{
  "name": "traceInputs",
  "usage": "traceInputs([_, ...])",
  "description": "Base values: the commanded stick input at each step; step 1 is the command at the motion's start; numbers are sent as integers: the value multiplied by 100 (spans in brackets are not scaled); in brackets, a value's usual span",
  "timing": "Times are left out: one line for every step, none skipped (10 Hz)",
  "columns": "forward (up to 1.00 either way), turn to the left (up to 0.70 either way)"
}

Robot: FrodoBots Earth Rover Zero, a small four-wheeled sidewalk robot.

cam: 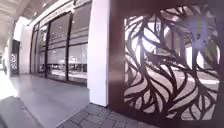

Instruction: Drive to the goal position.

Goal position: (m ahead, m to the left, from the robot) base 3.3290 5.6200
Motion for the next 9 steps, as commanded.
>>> traceInputs([-70, 0])
traceInputs([-70, 0])
traceInputs([-70, 0])
traceInputs([-70, 0])
traceInputs([-70, 0])
traceInputs([-70, 0])
traceInputs([-70, 0])
traceInputs([-70, 0])
traceInputs([-70, 0])
